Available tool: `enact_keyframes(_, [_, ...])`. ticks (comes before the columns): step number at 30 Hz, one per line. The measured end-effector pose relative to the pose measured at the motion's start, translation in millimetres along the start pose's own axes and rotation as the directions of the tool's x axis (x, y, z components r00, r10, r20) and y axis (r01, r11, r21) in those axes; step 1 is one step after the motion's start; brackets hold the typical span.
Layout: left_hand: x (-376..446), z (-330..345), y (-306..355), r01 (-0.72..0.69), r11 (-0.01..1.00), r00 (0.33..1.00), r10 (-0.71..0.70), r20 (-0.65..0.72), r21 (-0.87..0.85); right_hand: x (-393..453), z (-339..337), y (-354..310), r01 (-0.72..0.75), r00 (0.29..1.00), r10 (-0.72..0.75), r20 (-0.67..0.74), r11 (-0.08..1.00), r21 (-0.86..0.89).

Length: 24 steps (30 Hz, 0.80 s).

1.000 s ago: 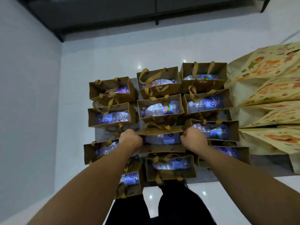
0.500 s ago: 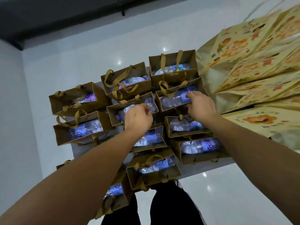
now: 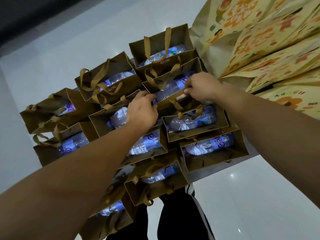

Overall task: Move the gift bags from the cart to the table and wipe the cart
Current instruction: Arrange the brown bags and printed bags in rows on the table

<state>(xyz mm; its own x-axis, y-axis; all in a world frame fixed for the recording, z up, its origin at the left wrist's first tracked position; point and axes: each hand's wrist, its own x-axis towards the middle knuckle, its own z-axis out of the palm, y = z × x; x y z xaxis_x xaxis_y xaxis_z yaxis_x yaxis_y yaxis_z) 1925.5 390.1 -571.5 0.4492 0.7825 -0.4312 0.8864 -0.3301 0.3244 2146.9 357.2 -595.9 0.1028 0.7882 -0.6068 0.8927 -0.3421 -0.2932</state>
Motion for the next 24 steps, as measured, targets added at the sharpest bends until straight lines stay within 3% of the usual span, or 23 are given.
enact_keyframes(6, [3,-2,6,0.026,1.0,1.0,-0.026,0.0,-0.008,-5,-4,-3,-0.037,0.999,0.036,0.039,0.998,0.044])
enact_keyframes(9, [1,1,5,0.06,0.997,0.998,-0.061,-0.005,-0.049,-7,-16,-4,-0.106,0.985,0.064,0.162,0.959,0.263])
enact_keyframes(10, [1,1,5,0.078,0.994,0.997,-0.08,-0.019,-0.07,-7,-20,-8,-0.121,0.987,0.078,0.141,0.937,0.327])
enact_keyframes(12, [2,2,7,0.111,0.989,0.991,-0.118,-0.057,-0.1,-1,-24,-14,-0.079,0.984,0.129,-0.12,0.933,0.351])
enact_keyframes(14, [5,0,9,0.123,0.987,0.987,-0.133,-0.091,-0.1,12,-29,-20,-0.017,0.895,0.123,-0.429,0.97,0.244])
enact_keyframes(15, [7,-1,9,0.118,0.988,0.987,-0.127,-0.101,-0.095,20,-33,-23,0.004,0.879,0.093,-0.469,0.979,0.202])
enact_keyframes(19, [13,-2,4,0.108,0.991,0.987,-0.116,-0.109,-0.076,58,-38,-27,-0.023,0.951,0.022,-0.309,1.0,0.0])
enact_keyframes(24, [12,-2,-5,0.111,0.988,0.987,-0.122,-0.101,-0.105,71,-46,-36,-0.029,0.951,0.037,-0.307,0.999,0.03])
